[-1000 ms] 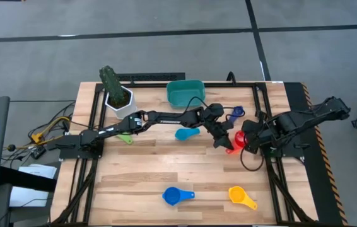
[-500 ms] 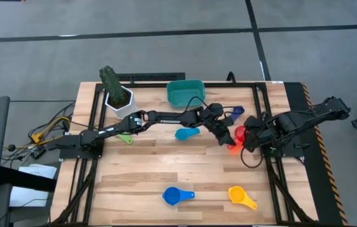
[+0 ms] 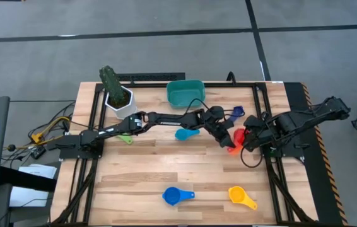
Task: Nest measuring cups in basket
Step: Stack the red measuring cup into the orange measuring cup, then stack the large blue measuring cup into the red measuring cup
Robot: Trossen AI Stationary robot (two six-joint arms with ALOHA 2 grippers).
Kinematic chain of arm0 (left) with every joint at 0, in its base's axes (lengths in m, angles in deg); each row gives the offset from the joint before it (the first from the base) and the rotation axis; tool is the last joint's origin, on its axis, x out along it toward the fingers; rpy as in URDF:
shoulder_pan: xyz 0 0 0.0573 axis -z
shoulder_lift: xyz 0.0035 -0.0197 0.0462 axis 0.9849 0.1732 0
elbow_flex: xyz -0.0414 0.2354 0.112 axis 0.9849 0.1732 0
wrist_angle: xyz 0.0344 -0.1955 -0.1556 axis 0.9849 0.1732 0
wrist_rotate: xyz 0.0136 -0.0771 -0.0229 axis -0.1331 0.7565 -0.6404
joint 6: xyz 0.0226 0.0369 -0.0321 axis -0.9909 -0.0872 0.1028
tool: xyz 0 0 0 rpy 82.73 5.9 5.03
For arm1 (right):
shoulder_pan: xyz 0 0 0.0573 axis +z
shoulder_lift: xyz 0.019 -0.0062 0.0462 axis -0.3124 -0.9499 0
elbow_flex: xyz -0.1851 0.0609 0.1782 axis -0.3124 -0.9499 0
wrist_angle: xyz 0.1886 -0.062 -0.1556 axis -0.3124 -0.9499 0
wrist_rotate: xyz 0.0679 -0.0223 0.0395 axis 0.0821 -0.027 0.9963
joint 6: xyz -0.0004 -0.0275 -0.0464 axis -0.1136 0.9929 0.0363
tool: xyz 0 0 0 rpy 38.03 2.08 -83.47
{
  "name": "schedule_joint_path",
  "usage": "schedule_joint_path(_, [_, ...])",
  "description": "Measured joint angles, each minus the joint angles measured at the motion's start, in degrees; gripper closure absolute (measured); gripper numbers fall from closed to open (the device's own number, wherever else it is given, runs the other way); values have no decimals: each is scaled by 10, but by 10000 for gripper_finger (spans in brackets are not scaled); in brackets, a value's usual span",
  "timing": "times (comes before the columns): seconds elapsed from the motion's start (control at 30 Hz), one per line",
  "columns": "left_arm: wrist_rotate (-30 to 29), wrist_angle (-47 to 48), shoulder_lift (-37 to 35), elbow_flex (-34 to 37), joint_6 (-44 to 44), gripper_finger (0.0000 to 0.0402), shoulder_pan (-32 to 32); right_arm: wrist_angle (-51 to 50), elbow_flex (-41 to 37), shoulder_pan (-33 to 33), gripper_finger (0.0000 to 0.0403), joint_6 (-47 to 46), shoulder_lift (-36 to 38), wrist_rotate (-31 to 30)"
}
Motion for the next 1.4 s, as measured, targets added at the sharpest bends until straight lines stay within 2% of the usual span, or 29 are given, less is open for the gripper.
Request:
schedule_joint_path(0.5, [-16,-6,0,0,-8,394,6,1,0,0,193,0,0,-7])
schedule_joint_path(0.63, [-31,-6,0,0,-8,373,6,3,0,0,195,0,0,-7])
schedule_joint_path(0.9, [-39,-6,0,0,-7,304,6,2,0,0,191,1,0,-7])
schedule_joint_path(1.07, [-27,-6,0,0,-3,273,1,2,0,0,195,2,0,-9])
schedule_joint_path(1.23, [-3,-6,0,0,15,265,-7,-1,0,5,198,-14,0,-9])
schedule_joint_path(1.4, [7,0,-3,0,-21,276,-6,-3,0,35,199,-51,0,-10])
